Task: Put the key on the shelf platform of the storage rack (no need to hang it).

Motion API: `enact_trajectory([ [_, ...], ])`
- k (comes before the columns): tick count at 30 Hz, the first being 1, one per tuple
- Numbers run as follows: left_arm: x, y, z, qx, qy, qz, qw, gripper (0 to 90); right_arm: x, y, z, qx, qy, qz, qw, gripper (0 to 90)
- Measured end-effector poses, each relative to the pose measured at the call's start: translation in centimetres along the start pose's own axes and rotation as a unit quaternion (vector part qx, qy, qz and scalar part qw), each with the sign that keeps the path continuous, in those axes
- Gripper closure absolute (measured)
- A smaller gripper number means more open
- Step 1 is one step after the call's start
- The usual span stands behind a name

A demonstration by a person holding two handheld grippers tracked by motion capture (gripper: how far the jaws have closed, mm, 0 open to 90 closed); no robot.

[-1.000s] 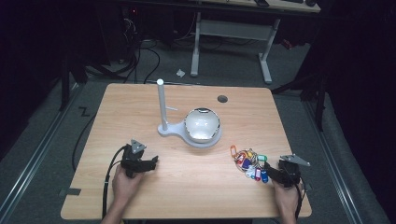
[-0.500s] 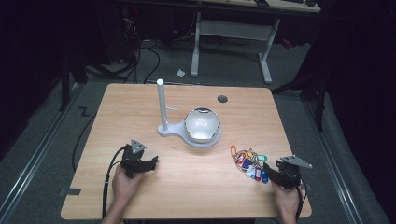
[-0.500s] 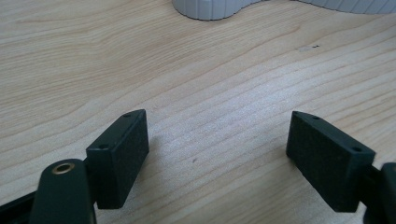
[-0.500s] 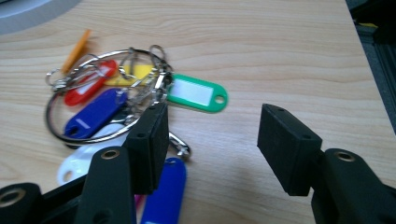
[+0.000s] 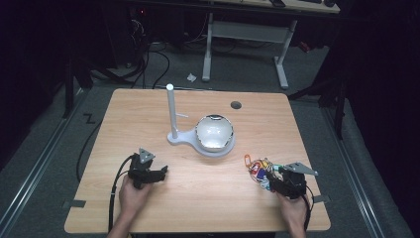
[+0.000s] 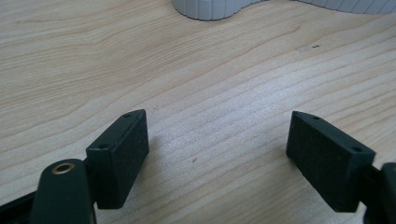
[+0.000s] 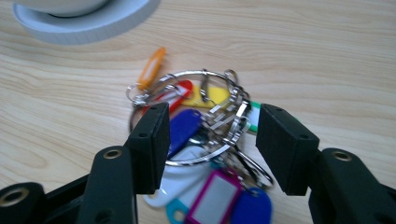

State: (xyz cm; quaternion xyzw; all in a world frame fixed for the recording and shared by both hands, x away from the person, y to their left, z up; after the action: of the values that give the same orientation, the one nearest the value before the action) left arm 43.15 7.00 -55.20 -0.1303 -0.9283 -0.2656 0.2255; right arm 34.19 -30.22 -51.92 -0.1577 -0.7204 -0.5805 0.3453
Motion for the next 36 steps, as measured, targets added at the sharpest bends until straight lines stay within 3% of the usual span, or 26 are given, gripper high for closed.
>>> enact_trajectory([
  [7, 0.0, 0.0, 0.0, 0.0, 0.0, 0.0, 1.0, 21.3, -1.4, 0.7, 1.0, 0.021, 0.008, 0.011, 0.9997, 44.7],
  [16, 0.0, 0.0, 0.0, 0.0, 0.0, 0.0, 1.0, 21.3, -2.7, 1.0, 0.8, 0.012, 0.012, 0.021, 0.9996, 44.2],
  [22, 0.0, 0.0, 0.0, 0.0, 0.0, 0.0, 1.0, 21.3, -3.6, 2.0, 1.0, 0.03, 0.011, 0.025, 0.9992, 44.3],
  [30, 0.0, 0.0, 0.0, -0.001, 0.0, 0.0, 1.0, 21.3, -5.0, 1.8, 0.6, 0.017, 0.017, 0.04, 0.9989, 44.4],
  [36, 0.0, 0.0, 0.0, 0.0, 0.0, 0.0, 1.0, 21.3, -5.7, 1.9, 0.7, 0.028, 0.017, 0.055, 0.9979, 47.0],
])
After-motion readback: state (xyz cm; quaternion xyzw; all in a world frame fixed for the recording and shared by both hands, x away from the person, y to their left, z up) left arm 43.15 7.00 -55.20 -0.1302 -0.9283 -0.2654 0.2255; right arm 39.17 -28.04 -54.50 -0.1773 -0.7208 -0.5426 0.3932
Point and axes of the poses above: each handheld gripper's, and its own axes: x roughly backward along the jaws, y roughly out of its top, z roughly to its left, the point moved 5 cm from there along -x, roughly forward along the jaws, and after that the axes turned 9 degrees about x, right-handed, at the moved point
